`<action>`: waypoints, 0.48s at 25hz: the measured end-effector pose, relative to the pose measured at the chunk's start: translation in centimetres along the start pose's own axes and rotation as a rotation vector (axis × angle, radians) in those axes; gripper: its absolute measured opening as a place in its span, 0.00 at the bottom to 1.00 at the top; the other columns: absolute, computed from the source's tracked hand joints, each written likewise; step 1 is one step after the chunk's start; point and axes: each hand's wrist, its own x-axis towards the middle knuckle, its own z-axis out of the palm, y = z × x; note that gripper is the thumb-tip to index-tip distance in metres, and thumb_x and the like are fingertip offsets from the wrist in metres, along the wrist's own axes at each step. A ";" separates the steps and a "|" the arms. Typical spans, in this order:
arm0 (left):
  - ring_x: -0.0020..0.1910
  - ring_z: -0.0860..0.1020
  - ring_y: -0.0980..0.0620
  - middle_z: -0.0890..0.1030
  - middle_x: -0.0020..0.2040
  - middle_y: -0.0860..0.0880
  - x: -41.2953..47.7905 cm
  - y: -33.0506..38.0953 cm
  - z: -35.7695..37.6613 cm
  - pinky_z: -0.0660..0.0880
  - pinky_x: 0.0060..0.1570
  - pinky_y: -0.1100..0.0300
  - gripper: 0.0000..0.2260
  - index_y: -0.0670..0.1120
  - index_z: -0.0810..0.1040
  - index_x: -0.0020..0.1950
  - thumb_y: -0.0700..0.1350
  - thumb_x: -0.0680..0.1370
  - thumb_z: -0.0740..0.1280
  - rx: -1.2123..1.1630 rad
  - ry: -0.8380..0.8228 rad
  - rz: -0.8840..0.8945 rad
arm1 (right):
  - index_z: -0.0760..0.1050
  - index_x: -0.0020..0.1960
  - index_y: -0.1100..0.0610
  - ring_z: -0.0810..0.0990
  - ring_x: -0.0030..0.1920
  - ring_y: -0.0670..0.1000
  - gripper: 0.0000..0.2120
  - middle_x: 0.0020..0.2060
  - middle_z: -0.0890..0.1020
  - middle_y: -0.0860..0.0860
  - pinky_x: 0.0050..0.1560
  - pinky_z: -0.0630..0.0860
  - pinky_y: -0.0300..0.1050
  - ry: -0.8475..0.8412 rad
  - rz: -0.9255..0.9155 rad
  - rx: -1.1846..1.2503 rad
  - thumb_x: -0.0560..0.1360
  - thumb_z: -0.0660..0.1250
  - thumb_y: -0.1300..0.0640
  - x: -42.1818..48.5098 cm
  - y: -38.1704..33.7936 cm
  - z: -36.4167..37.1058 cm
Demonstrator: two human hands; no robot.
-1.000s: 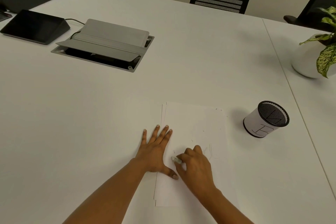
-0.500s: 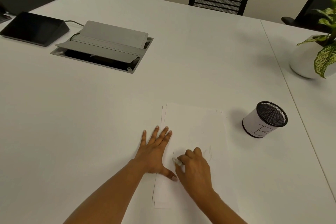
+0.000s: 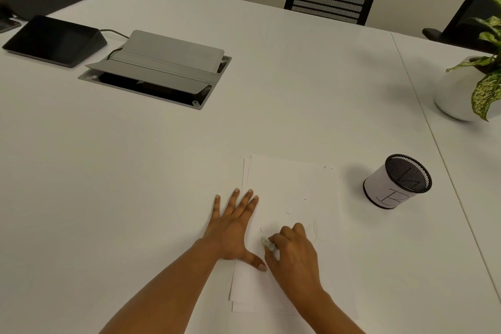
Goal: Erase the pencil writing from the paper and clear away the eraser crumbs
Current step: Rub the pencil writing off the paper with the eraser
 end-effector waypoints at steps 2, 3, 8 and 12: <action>0.67 0.24 0.48 0.25 0.69 0.54 0.0 0.0 0.0 0.24 0.62 0.42 0.61 0.52 0.28 0.71 0.79 0.54 0.60 0.003 0.008 0.003 | 0.79 0.27 0.55 0.75 0.29 0.47 0.10 0.22 0.77 0.47 0.21 0.67 0.37 -0.012 -0.016 -0.037 0.57 0.80 0.55 0.2 0.6 -0.2; 0.67 0.23 0.48 0.25 0.69 0.54 0.0 0.0 0.0 0.24 0.62 0.42 0.61 0.52 0.28 0.71 0.79 0.54 0.60 0.002 0.006 0.004 | 0.79 0.28 0.56 0.74 0.30 0.48 0.09 0.23 0.77 0.48 0.22 0.68 0.38 -0.003 0.009 -0.050 0.59 0.79 0.55 0.5 1.2 -0.3; 0.68 0.24 0.49 0.25 0.69 0.54 -0.1 0.0 -0.2 0.25 0.63 0.41 0.62 0.51 0.29 0.72 0.78 0.54 0.61 0.007 0.001 0.003 | 0.81 0.40 0.60 0.71 0.41 0.51 0.08 0.33 0.81 0.54 0.33 0.67 0.42 0.056 0.205 -0.039 0.72 0.67 0.57 2.7 3.2 -0.7; 0.67 0.24 0.48 0.25 0.69 0.54 -0.1 0.0 -0.1 0.24 0.63 0.41 0.61 0.52 0.29 0.72 0.78 0.54 0.61 -0.003 0.002 0.003 | 0.79 0.30 0.58 0.75 0.34 0.50 0.07 0.25 0.78 0.51 0.25 0.66 0.38 0.041 0.101 0.024 0.61 0.77 0.60 1.2 0.7 0.0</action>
